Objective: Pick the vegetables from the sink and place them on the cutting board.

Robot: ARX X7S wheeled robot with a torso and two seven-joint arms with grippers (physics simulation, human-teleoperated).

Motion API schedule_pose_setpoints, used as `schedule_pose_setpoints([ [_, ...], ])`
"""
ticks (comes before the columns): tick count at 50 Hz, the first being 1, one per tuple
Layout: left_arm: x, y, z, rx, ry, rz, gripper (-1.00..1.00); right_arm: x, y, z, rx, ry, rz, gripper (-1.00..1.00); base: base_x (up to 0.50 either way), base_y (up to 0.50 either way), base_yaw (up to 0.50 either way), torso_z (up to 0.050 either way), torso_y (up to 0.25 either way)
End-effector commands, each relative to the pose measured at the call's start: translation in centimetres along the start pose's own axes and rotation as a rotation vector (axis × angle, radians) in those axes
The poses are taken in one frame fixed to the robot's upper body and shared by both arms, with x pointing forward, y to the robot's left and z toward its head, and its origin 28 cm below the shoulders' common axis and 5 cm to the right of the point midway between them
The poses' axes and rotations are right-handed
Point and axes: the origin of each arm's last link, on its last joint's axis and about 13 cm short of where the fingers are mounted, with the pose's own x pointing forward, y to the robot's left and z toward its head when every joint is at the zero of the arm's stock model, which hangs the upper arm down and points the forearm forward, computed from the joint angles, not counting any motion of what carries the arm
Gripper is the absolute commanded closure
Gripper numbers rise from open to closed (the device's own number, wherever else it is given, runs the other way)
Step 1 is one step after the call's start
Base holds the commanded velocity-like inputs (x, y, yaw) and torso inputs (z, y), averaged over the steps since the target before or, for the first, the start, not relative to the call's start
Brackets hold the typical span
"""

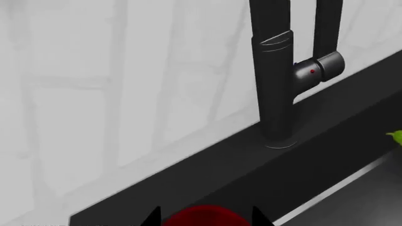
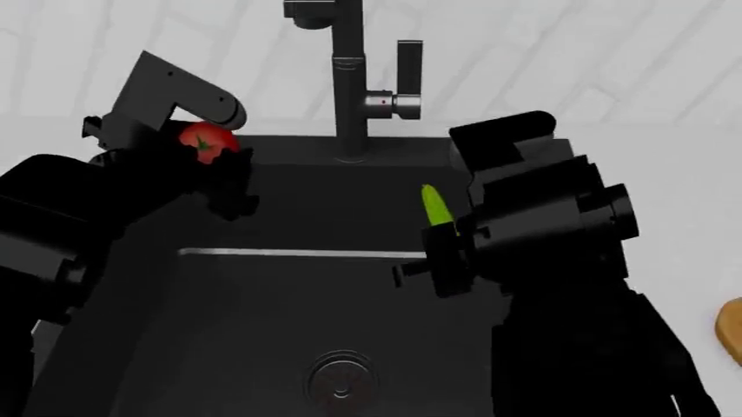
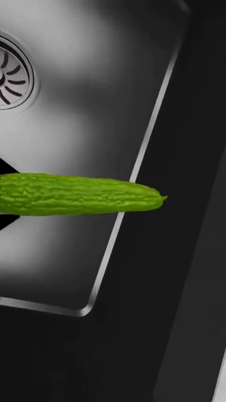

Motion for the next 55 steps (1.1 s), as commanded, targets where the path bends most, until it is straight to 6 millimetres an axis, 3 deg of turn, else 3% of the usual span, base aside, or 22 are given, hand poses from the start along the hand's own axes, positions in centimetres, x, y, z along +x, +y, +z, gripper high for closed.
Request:
schedule_pose_setpoints([
  [1, 0.0, -0.1, 0.2, -0.066, -0.018, 0.032, 1.00, -0.3, -0.5, 0.7, -0.030, -0.059, -0.014, 1.00, 0.00, 0.00, 0.00, 0.000, 0.250],
  [13, 0.1, -0.3, -0.3, -0.065, -0.012, 0.050, 1.00, -0.9, -1.1, 1.7, -0.064, -0.160, -0.076, 1.00, 0.00, 0.00, 0.00, 0.000, 0.250],
  [28, 0.1, 0.0, 0.0, -0.072, -0.063, 0.068, 1.00, -1.8, -1.8, 2.1, -0.054, -0.159, -0.082, 1.00, -0.50, 0.00, 0.00, 0.000, 0.002],
  [43, -0.6, -0.9, 1.2, -0.056, -0.080, 0.058, 1.00, -3.3, -2.0, 4.0, -0.128, -0.220, -0.088, 1.00, -0.50, 0.00, 0.00, 0.000, 0.000],
  [55, -0.5, -1.1, 1.6, -0.059, -0.112, 0.089, 1.00, -3.5, -2.4, 4.0, -0.114, -0.247, -0.111, 1.00, 0.00, -0.37, 0.00, 0.000, 0.000],
])
